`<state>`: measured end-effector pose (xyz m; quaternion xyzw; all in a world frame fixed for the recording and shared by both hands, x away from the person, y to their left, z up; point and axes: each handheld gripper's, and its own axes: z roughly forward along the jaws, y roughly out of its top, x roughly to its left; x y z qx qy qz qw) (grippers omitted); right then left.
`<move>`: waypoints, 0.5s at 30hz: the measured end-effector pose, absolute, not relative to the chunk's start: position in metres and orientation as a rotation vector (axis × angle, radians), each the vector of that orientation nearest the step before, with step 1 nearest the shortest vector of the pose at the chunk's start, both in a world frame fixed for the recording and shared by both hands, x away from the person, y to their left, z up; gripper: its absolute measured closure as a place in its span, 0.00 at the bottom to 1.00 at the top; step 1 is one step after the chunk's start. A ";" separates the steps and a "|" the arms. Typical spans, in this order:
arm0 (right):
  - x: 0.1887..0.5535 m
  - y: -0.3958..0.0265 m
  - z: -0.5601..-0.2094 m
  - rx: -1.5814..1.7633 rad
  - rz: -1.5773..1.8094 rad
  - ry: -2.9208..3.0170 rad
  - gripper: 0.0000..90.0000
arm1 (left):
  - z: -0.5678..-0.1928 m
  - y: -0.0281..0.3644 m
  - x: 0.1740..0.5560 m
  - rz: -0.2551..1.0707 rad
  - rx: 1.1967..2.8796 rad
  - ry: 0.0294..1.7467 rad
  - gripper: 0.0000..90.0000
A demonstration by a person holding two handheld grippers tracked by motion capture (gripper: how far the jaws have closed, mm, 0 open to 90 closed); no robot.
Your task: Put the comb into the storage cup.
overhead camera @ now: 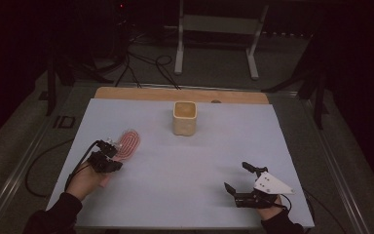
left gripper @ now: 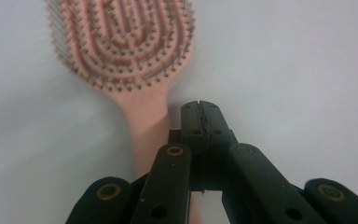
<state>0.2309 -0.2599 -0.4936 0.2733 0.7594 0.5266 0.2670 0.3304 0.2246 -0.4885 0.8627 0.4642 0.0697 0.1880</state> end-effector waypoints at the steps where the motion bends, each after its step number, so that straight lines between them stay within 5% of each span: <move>1: 0.231 -0.260 -0.494 0.737 1.422 2.050 0.10 | -0.488 0.228 0.330 0.195 2.424 1.312 1.00; 15: 0.231 -0.258 -0.494 0.734 1.420 2.054 0.10 | -0.485 0.245 0.325 0.208 2.437 1.282 1.00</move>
